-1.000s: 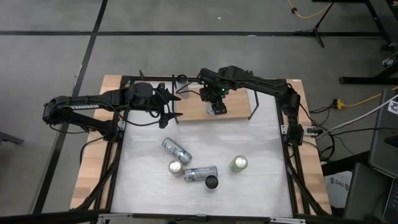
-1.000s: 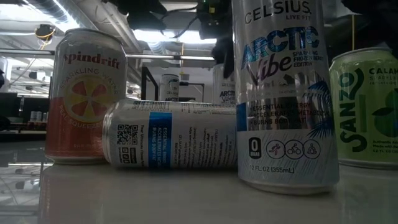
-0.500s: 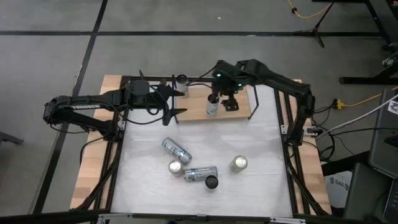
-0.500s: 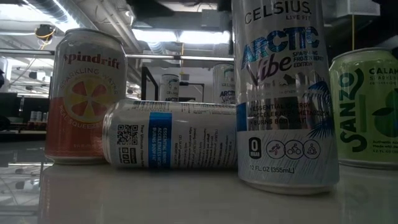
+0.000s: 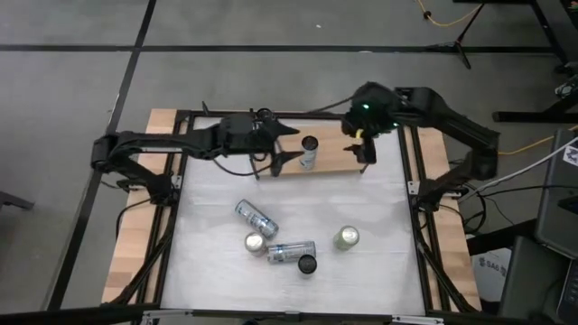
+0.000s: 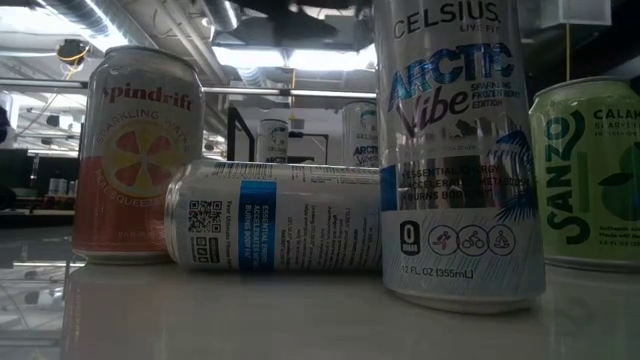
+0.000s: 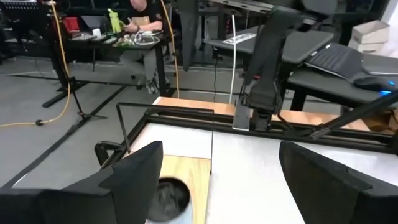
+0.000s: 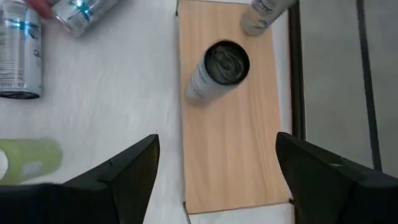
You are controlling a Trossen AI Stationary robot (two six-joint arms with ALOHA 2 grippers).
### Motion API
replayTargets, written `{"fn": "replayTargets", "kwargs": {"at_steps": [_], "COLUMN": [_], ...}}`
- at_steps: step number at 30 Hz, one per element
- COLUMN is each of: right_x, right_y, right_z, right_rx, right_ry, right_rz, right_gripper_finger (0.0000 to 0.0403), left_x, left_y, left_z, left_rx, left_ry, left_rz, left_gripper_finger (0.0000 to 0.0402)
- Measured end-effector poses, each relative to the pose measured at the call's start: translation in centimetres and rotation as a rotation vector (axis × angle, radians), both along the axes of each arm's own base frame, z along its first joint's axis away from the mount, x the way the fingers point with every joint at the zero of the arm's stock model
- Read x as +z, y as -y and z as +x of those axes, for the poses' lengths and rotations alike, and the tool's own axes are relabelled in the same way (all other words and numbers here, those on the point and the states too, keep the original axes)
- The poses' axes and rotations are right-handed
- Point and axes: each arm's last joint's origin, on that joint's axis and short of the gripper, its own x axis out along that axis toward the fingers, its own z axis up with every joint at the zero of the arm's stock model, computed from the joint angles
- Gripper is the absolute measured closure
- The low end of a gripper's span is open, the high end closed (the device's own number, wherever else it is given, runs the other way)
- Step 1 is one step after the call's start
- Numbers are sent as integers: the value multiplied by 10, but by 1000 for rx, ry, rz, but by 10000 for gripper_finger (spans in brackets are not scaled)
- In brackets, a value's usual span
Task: Place canned beverage on shelf
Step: Put the white-blue soda can aligned with the other white-blue soda can on the shelf
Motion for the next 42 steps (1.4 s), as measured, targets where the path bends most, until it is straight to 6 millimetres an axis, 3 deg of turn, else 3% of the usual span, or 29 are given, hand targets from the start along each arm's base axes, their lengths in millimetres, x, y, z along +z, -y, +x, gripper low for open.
{"fn": "replayTargets", "kwargs": {"at_steps": [7, 14, 24, 42], "right_x": [-25, -57, -87, -88], "right_y": [-8, -11, -9, -9], "right_z": [-24, -34, -30, -29], "right_rx": [-45, -100, -116, -116], "right_ry": [86, 113, 71, 79], "right_rz": [5, 40, 62, 60], "right_gripper_finger": [90, 90, 90, 90], "left_x": [-13, -34, -48, -52], "left_y": [-13, -22, -26, -26], "left_z": [37, 55, 53, 52], "left_rx": [16, 93, 219, 228], "left_ry": [-56, -136, -243, -271], "left_rz": [-10, -6, 14, -21], "left_gripper_finger": [87, 87, 87, 87]}}
